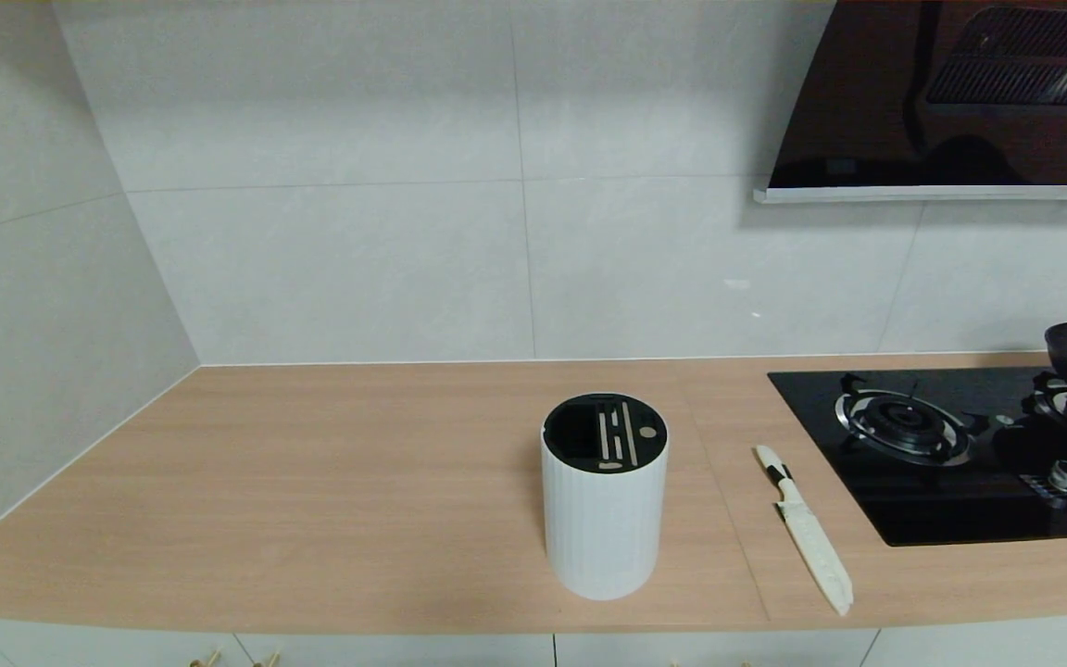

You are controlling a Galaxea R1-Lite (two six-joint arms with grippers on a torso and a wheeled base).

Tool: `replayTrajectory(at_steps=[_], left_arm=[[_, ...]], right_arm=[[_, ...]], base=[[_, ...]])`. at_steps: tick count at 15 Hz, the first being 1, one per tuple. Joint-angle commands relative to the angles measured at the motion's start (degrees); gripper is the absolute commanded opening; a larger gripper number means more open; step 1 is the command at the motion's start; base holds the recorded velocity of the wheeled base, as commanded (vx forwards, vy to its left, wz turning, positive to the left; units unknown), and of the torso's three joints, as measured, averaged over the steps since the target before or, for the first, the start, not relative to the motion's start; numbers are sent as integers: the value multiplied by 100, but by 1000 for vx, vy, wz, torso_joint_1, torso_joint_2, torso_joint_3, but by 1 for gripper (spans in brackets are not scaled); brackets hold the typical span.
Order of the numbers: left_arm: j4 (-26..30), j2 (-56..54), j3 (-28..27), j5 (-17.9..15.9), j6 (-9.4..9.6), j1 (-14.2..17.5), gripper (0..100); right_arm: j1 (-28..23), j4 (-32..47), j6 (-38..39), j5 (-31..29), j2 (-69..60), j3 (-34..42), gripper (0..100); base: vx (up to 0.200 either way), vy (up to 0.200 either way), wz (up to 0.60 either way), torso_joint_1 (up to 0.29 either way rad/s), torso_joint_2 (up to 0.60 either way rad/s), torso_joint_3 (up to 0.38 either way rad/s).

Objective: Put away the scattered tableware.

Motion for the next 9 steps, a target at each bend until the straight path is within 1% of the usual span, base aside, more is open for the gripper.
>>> replayTrajectory(at_steps=[1, 2, 4, 5, 6, 7, 8, 9], left_arm=[[-1, 2, 0, 2, -1, 0, 100], [-1, 2, 0, 2, -1, 0, 100], [-1, 2, 0, 2, -1, 0, 100], [-1, 2, 0, 2, -1, 0, 100], [-1, 2, 0, 2, -1, 0, 100], [-1, 2, 0, 2, -1, 0, 100], [-1, 2, 0, 2, -1, 0, 100], [-1, 2, 0, 2, -1, 0, 100]], right_arm=[[145, -133, 34, 111, 2421, -785, 100], [145, -361, 43, 102, 3010, -926, 100], [145, -853, 52, 102, 3766, -987, 100], [145, -1636, 52, 58, 4768, -961, 100], [145, -2049, 52, 41, 5321, -952, 100], [145, -2216, 60, 41, 5559, -961, 100], [145, -2725, 60, 41, 6385, -996, 100], [153, -3112, 60, -30, 6824, -996, 100]], base=[[0, 0, 0, 0, 0, 0], [0, 0, 0, 0, 0, 0], [0, 0, 0, 0, 0, 0], [0, 0, 0, 0, 0, 0], [0, 0, 0, 0, 0, 0], [0, 0, 0, 0, 0, 0], [0, 0, 0, 0, 0, 0], [0, 0, 0, 0, 0, 0]])
